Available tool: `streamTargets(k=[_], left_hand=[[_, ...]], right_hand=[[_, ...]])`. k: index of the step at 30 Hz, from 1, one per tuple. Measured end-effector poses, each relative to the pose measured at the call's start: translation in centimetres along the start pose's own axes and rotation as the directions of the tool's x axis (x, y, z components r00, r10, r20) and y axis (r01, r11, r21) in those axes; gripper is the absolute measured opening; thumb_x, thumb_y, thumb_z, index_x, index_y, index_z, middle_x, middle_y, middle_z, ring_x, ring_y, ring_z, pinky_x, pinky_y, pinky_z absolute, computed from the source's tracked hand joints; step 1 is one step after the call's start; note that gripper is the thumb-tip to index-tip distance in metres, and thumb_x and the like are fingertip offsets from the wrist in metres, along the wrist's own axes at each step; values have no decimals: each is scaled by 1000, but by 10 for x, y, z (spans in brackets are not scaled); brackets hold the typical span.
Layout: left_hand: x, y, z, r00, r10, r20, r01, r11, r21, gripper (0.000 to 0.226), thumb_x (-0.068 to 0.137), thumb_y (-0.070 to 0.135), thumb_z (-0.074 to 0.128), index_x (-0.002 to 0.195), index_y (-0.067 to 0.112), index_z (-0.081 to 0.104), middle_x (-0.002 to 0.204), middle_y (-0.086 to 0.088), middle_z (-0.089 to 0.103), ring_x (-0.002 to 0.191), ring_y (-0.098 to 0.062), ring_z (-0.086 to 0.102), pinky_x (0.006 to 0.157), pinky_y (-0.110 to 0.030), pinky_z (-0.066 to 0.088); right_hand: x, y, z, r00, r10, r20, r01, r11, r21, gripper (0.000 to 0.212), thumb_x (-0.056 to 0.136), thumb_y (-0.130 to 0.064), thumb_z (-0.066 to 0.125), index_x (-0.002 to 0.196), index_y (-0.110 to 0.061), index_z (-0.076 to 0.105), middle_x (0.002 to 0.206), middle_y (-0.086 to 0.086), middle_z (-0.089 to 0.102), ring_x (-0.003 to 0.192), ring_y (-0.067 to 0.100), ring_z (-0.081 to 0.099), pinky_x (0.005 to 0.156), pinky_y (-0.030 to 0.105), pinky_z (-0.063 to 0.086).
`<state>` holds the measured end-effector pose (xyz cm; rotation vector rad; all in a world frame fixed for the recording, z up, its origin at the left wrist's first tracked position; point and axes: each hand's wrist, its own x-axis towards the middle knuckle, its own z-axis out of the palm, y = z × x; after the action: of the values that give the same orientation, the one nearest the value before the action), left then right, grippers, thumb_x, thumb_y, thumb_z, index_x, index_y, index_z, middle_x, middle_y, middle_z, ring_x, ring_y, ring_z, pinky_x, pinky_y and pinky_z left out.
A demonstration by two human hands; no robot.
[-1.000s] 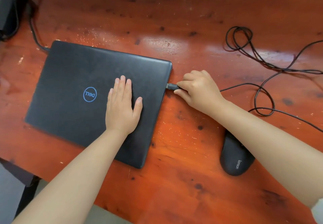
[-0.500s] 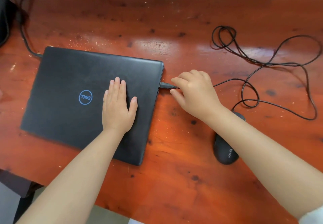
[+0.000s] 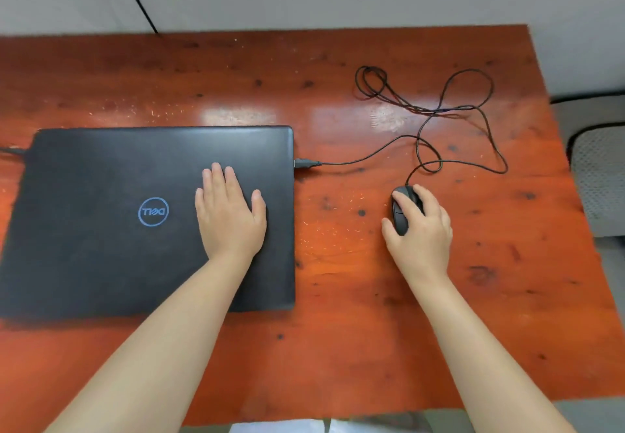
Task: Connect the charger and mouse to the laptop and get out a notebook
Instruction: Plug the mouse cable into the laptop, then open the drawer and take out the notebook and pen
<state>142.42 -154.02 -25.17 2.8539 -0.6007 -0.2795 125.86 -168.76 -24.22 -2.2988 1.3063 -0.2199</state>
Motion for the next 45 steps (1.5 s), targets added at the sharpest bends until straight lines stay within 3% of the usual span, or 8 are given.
streamTargets(k=[10, 16, 22, 30, 34, 37, 40, 45], left_hand=[[0, -9, 8, 998, 61, -3, -61, 994, -94, 59, 92, 29, 37, 140, -1, 19, 153, -19, 17, 143, -29, 9, 117, -43, 10], [-10, -25, -7, 982, 188, 24, -173, 941, -290, 45, 88, 22, 46, 129, 4, 42, 148, -13, 34, 141, -22, 18, 117, -44, 7], [-78, -94, -37, 968, 248, -24, -249, 967, -56, 47, 84, 36, 53, 114, -1, 53, 130, -21, 50, 126, -32, 40, 106, -50, 29], [-238, -221, -60, 937, 349, 22, -350, 934, 78, 44, 87, 30, 49, 128, 15, 47, 141, -10, 45, 133, -29, 34, 109, -46, 27], [-289, -281, -64, 965, 249, 84, -258, 959, 118, 41, 88, 25, 48, 127, 12, 48, 137, -12, 49, 129, -30, 39, 105, -44, 34], [-301, -323, -60, 986, 58, 156, -83, 984, 159, 35, 87, 23, 47, 117, 7, 52, 124, -15, 56, 116, -34, 47, 92, -41, 41], [-296, -358, -48, 974, -75, 214, 33, 981, 194, 27, 85, 20, 45, 105, 4, 54, 115, -17, 58, 109, -35, 49, 87, -40, 44], [-281, -392, -9, 947, -66, 314, 30, 992, 119, 33, 88, 24, 46, 114, 3, 50, 119, -17, 56, 112, -35, 48, 86, -40, 45]], right_hand=[[-62, -40, 37, 1000, 17, 25, -15, 998, -64, 38, 80, -18, 64, 117, -20, 58, 141, 7, 44, 125, 34, 38, 97, 44, 37], [-76, -42, 22, 986, 6, 165, 41, 958, -283, 61, 85, -39, 55, 138, -25, 29, 153, 8, 20, 139, 33, 16, 108, 46, 26], [-155, -59, 19, 995, -89, 36, 96, 951, -295, 55, 86, -30, 53, 135, -14, 34, 150, 15, 27, 138, 32, 23, 108, 46, 25], [-321, -84, 52, 973, -217, 83, 231, 949, -216, 47, 87, -29, 52, 128, -9, 42, 143, 15, 38, 130, 32, 35, 104, 44, 33], [-369, -93, 70, 972, -205, 111, 225, 952, -207, 39, 88, -28, 49, 120, -6, 49, 130, 14, 51, 118, 32, 45, 97, 43, 36], [-391, -86, 91, 977, -156, 143, 191, 939, -287, 33, 88, -27, 46, 113, -6, 53, 119, 13, 58, 111, 31, 49, 99, 42, 33], [-403, -71, 111, 985, -45, 168, 101, 932, -347, 31, 88, -27, 47, 106, -3, 55, 112, 17, 60, 106, 34, 52, 86, 39, 41], [-409, -50, 147, 975, 155, 160, -95, 938, -333, 35, 90, -27, 45, 114, -2, 53, 116, 20, 58, 109, 37, 50, 87, 41, 43]])
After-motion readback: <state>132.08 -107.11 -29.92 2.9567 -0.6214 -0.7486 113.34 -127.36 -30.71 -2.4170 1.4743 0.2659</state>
